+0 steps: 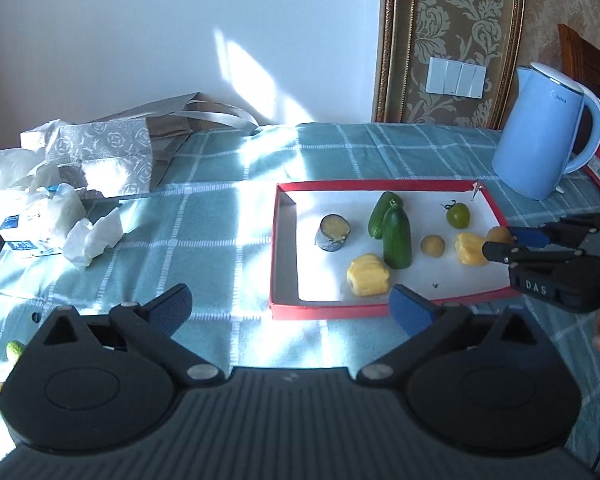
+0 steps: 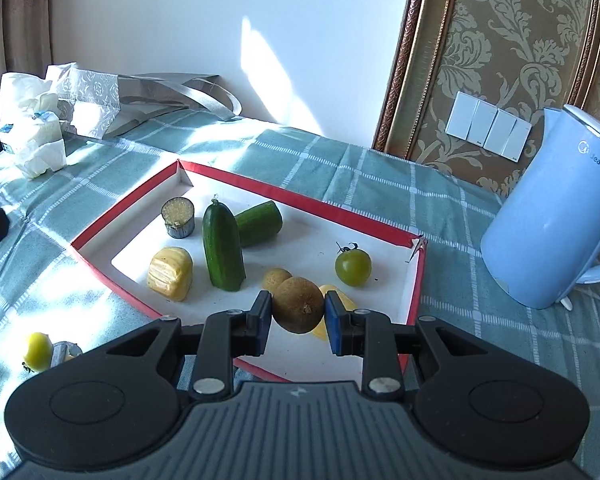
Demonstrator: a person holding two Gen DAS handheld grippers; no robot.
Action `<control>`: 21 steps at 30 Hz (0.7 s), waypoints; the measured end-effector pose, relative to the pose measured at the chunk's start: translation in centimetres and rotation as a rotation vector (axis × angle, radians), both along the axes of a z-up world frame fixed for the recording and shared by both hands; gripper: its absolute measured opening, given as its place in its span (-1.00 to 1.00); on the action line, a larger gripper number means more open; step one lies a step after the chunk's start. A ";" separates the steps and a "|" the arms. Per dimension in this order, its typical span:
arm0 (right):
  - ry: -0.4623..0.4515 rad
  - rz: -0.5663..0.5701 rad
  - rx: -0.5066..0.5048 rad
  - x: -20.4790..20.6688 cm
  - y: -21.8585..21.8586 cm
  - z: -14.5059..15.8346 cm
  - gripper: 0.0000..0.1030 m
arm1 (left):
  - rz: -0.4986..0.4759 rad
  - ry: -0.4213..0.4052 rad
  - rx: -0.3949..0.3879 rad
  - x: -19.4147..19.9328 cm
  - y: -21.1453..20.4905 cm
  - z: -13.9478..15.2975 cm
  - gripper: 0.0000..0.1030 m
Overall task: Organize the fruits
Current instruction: 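Lower the kiwi into the tray and open the right tool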
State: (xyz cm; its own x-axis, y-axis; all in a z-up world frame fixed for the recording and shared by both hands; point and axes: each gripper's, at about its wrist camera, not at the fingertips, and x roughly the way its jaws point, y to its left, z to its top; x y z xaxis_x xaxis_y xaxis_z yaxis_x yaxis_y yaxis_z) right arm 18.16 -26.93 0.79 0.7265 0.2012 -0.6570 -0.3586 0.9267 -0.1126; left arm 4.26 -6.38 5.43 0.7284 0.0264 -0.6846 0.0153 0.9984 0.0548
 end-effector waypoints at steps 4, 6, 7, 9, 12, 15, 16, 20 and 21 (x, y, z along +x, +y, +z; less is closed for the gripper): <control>0.035 -0.012 0.007 1.6 0.4 -1.5 -0.46 | 0.036 0.023 0.086 -1.4 0.6 -0.3 1.00; 0.056 -0.021 0.018 2.4 0.4 -2.2 -0.46 | 0.053 0.034 0.136 -1.6 0.8 -0.5 1.00; 0.060 -0.026 0.018 2.6 0.4 -2.5 -0.46 | 0.056 0.035 0.154 -1.7 0.8 -0.5 1.00; 0.076 -0.026 0.015 3.0 0.5 -3.1 -0.46 | 0.065 0.035 0.180 -1.9 1.0 -0.6 1.00; 0.095 -0.027 0.011 3.4 0.6 -3.7 -0.45 | 0.078 0.047 0.180 -1.9 1.4 -0.6 1.00; 0.096 -0.033 0.008 3.5 0.8 -3.8 0.12 | 0.087 0.057 0.182 -1.9 1.6 -0.7 1.00; 0.091 -0.032 0.008 3.4 0.8 -3.7 0.21 | 0.087 0.060 0.184 -1.9 1.6 -0.7 1.00; 0.059 -0.043 0.013 2.9 0.5 -2.8 0.25 | 0.085 0.073 0.184 -1.9 1.5 -0.9 1.00; 0.055 -0.046 0.019 2.7 0.4 -2.4 0.25 | 0.085 0.076 0.179 -1.9 1.5 -1.0 1.00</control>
